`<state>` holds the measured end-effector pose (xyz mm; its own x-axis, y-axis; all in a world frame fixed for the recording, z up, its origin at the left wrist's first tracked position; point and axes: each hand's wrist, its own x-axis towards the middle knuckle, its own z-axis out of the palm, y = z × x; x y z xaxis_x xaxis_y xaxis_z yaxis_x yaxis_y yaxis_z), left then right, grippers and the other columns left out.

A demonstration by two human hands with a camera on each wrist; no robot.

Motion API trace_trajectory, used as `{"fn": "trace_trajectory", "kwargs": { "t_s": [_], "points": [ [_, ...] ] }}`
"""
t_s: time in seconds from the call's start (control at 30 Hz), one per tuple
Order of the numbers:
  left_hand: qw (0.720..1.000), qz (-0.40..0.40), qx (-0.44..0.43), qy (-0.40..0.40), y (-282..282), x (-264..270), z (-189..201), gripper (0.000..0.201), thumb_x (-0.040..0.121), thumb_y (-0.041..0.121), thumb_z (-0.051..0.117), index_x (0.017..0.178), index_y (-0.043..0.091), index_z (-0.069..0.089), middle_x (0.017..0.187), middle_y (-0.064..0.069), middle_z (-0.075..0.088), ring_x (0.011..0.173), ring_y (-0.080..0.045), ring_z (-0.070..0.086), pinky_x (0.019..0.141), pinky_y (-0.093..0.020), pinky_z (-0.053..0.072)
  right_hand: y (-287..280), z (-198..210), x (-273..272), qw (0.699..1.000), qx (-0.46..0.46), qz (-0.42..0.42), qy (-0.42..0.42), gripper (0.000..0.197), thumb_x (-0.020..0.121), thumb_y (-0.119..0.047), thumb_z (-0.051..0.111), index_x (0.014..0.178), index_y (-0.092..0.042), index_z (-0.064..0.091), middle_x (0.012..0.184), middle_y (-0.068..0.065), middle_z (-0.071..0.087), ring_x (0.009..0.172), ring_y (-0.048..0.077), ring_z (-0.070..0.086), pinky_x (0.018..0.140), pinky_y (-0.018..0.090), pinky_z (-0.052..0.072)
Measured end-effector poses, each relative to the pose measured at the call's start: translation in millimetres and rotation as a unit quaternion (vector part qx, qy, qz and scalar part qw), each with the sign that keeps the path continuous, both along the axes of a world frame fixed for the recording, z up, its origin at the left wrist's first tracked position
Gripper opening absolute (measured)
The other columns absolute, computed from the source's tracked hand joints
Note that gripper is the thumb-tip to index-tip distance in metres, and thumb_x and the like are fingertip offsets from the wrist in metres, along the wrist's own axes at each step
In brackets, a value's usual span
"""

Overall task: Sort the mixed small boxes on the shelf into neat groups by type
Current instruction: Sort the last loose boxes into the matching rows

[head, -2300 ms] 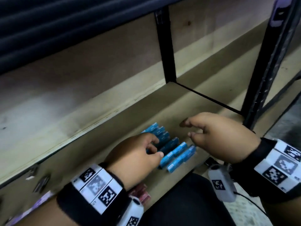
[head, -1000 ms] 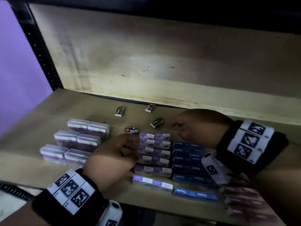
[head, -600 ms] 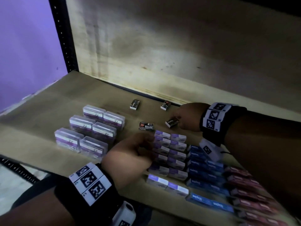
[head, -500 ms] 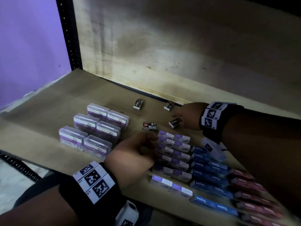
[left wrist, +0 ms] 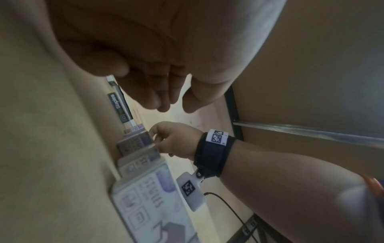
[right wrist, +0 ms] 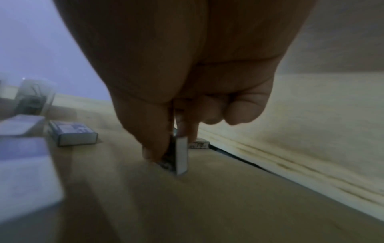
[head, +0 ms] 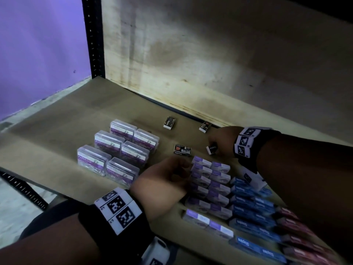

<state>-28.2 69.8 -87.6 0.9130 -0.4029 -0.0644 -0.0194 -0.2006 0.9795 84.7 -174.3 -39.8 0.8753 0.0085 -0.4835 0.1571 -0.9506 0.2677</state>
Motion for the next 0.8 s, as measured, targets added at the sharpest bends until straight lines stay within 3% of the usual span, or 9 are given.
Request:
{"fn": "trace_trajectory", "kwargs": {
  "t_s": [0.03,0.07,0.17,0.33,0.47,0.57,0.67,0.73,0.8],
  "points": [
    [1.000,0.001,-0.003,0.003,0,0,-1,0.039,0.055,0.060,0.065,0.094,0.062,0.060,0.086,0.029,0.068,0.066,0.008,0.065,0.059,-0.010,0.046,-1,0,1,1.000,0.001,0.000,0.026,0.034,0.099,-0.012,0.057,0.124,0.011,0.058,0.117,0.031,0.058,0.106,0.033,0.058,0.087,0.035,0.039],
    [1.000,-0.001,-0.005,0.005,-1,1,-1,0.040,0.055,0.060,0.064,0.094,0.062,0.060,0.086,0.028,0.068,0.067,0.008,0.065,0.060,-0.011,0.047,-2,1,1,1.000,-0.008,0.015,0.026,0.034,0.100,-0.012,0.056,0.126,0.009,0.057,0.125,0.029,0.057,0.111,0.033,0.057,0.086,0.032,0.036],
    [1.000,-0.005,-0.016,0.010,-1,0,-1,0.040,0.054,0.057,0.063,0.094,0.062,0.061,0.085,0.027,0.069,0.067,0.006,0.066,0.061,-0.012,0.048,-6,13,-8,0.995,-0.005,0.085,-0.051,0.037,0.095,-0.017,0.058,0.132,-0.015,0.058,0.131,0.008,0.060,0.111,0.025,0.059,0.077,0.023,0.034],
    [1.000,0.002,0.015,-0.022,-2,-3,3,0.038,0.055,0.058,0.057,0.091,0.066,0.059,0.085,0.031,0.067,0.064,0.011,0.063,0.057,-0.004,0.042,-10,35,-28,0.983,0.081,0.031,-0.163,0.026,0.090,-0.029,0.057,0.116,-0.031,0.053,0.105,0.000,0.063,0.076,0.017,0.054,0.067,0.031,0.044],
    [0.997,-0.010,0.049,-0.062,-2,-5,10,0.039,0.059,0.053,0.046,0.093,0.069,0.058,0.083,0.035,0.066,0.069,0.015,0.062,0.061,-0.001,0.040,-11,50,-60,0.969,0.138,0.024,-0.204,0.035,0.089,-0.037,0.052,0.123,-0.044,0.051,0.095,-0.016,0.058,0.082,0.012,0.057,0.064,0.026,0.039],
    [0.994,-0.025,0.066,-0.086,-3,-5,16,0.039,0.068,0.038,0.046,0.091,0.065,0.061,0.078,0.034,0.067,0.067,0.016,0.061,0.059,-0.001,0.040,-7,59,-93,0.954,0.188,-0.001,-0.235,0.032,0.086,-0.044,0.055,0.115,-0.052,0.045,0.082,-0.020,0.057,0.069,-0.001,0.053,0.057,0.024,0.039],
    [0.987,-0.039,0.086,-0.131,-3,-5,20,0.066,0.078,0.001,0.048,0.091,0.065,0.061,0.075,0.033,0.067,0.064,0.015,0.061,0.055,-0.004,0.040,-6,63,-124,0.930,0.241,-0.039,-0.274,0.031,0.083,-0.045,0.063,0.101,-0.050,0.038,0.072,-0.014,0.057,0.058,0.000,0.051,0.049,0.024,0.035],
    [0.984,-0.042,0.097,-0.141,-3,-5,22,0.067,0.081,0.000,0.051,0.092,0.065,0.062,0.080,0.033,0.069,0.070,0.013,0.064,0.058,-0.004,0.043,-4,61,-140,0.910,0.276,-0.061,-0.302,0.035,0.082,-0.043,0.067,0.099,-0.046,0.037,0.073,-0.013,0.059,0.057,0.002,0.053,0.048,0.023,0.037],
    [0.984,-0.041,0.097,-0.143,-6,-7,23,0.054,0.083,0.010,0.056,0.095,0.063,0.064,0.086,0.032,0.070,0.076,0.013,0.065,0.064,-0.004,0.045,-2,55,-159,0.882,0.288,-0.069,-0.367,0.038,0.080,-0.040,0.070,0.104,-0.043,0.041,0.079,-0.018,0.061,0.055,0.004,0.054,0.048,0.019,0.039]
  ]
}}
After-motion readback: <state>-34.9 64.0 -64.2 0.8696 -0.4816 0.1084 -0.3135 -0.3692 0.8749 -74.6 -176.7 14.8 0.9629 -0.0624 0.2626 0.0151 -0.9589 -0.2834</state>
